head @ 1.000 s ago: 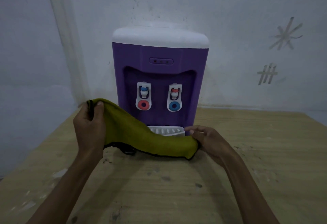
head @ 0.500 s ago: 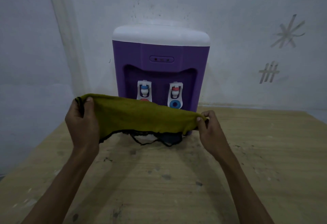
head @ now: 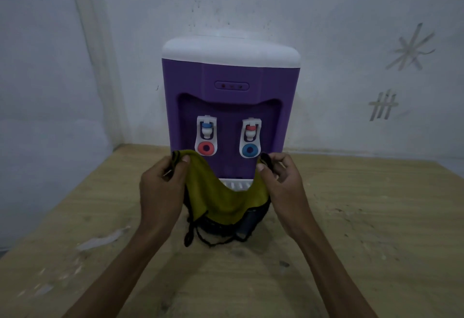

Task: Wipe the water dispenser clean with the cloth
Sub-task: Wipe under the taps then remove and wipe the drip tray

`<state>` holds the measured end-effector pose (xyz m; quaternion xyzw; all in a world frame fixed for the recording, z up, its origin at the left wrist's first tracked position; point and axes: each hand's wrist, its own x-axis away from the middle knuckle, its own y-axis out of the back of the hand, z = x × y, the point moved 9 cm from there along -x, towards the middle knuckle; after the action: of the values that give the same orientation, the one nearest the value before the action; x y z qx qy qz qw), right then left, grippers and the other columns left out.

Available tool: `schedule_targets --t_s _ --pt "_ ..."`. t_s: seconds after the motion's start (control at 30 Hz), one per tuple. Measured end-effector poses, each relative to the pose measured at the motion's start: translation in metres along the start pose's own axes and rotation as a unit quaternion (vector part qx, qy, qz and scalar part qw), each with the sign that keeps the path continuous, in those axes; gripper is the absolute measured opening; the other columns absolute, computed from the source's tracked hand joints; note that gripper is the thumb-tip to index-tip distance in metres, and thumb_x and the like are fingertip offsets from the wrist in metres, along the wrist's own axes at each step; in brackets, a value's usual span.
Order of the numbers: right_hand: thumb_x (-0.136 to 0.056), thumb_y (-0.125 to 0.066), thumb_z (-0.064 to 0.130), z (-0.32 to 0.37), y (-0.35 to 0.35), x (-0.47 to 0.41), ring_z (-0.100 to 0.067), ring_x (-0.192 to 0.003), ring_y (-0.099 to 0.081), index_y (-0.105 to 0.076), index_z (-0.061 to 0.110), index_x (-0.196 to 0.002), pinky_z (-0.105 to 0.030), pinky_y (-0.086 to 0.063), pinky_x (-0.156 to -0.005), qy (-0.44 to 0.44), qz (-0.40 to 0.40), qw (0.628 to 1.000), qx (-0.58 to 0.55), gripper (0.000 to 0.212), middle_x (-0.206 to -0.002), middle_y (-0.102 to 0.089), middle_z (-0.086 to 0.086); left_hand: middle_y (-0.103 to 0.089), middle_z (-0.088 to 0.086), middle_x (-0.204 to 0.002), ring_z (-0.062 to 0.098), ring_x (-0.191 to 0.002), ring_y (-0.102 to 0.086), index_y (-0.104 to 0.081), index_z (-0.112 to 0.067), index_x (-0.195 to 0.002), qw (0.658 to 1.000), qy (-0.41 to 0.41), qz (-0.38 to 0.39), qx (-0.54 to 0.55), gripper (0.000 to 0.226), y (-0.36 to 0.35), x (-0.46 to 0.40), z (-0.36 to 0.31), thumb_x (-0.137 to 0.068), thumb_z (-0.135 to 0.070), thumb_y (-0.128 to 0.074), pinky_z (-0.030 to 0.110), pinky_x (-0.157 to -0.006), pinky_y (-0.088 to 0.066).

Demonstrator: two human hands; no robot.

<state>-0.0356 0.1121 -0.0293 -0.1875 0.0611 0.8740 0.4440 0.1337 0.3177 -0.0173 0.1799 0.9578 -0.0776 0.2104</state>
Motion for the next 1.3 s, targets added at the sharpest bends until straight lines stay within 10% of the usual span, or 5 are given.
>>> schedule_targets --t_s 0.43,0.73,1.07,1.17,1.3 --pt "-0.104 -0.055 0.007 0.019 -0.060 0.033 -0.018 -0.064 -0.060 -0.060 0.015 -0.117 -0.030 -0.051 -0.060 0.038 0.149 0.988 0.004 0.015 -0.083 -0.065 -0.010 -0.045 -0.003 -0.046 0.008 -0.046 -0.039 -0.067 -0.028 -0.057 0.987 -0.016 0.148 -0.054 0.043 -0.046 0.032 -0.011 -0.100 -0.030 -0.065 0.021 -0.046 -0.030" --pt "-0.105 -0.038 0.045 0.013 -0.057 0.030 -0.025 -0.064 -0.062 -0.037 0.015 -0.132 -0.037 -0.054 -0.058 -0.010 0.155 0.982 -0.106 0.041 -0.093 -0.070 -0.014 -0.073 0.020 -0.104 0.026 -0.099 -0.073 -0.072 -0.010 -0.114 0.938 0.105 0.325 0.052 0.022 -0.071 0.044 0.006 -0.092 -0.012 -0.073 0.039 -0.090 -0.060" --pt "-0.104 -0.047 0.053 0.023 -0.039 0.018 -0.019 -0.048 -0.042 -0.050 0.016 -0.133 -0.040 -0.055 -0.053 0.047 0.113 0.987 -0.106 0.048 -0.100 -0.067 -0.015 -0.070 0.023 -0.124 0.034 -0.113 -0.069 -0.070 -0.004 -0.124 0.908 0.250 0.291 0.167 0.037 -0.056 0.032 0.023 -0.089 -0.003 -0.060 0.044 -0.100 -0.055" --pt "-0.099 -0.054 0.057 0.019 -0.020 0.011 -0.010 -0.072 -0.061 -0.058 0.027 -0.128 -0.036 -0.057 -0.067 0.075 0.062 0.994 0.046 0.042 -0.099 -0.065 -0.003 -0.071 0.024 -0.122 0.036 -0.111 -0.070 -0.071 -0.002 -0.121 0.906 0.270 0.256 0.202 0.038 -0.048 0.026 0.020 -0.085 -0.008 -0.060 0.044 -0.097 -0.057" --pt "-0.085 -0.060 0.072 -0.023 -0.040 0.019 -0.002 -0.114 -0.062 -0.063 0.037 -0.127 -0.025 -0.051 -0.098 -0.070 0.211 0.967 0.122 0.054 -0.128 -0.064 0.004 -0.078 0.015 -0.108 0.028 -0.089 -0.077 -0.080 -0.013 -0.096 0.902 0.287 0.220 0.235 0.025 -0.038 0.020 0.014 -0.083 -0.017 -0.059 0.041 -0.076 -0.062"
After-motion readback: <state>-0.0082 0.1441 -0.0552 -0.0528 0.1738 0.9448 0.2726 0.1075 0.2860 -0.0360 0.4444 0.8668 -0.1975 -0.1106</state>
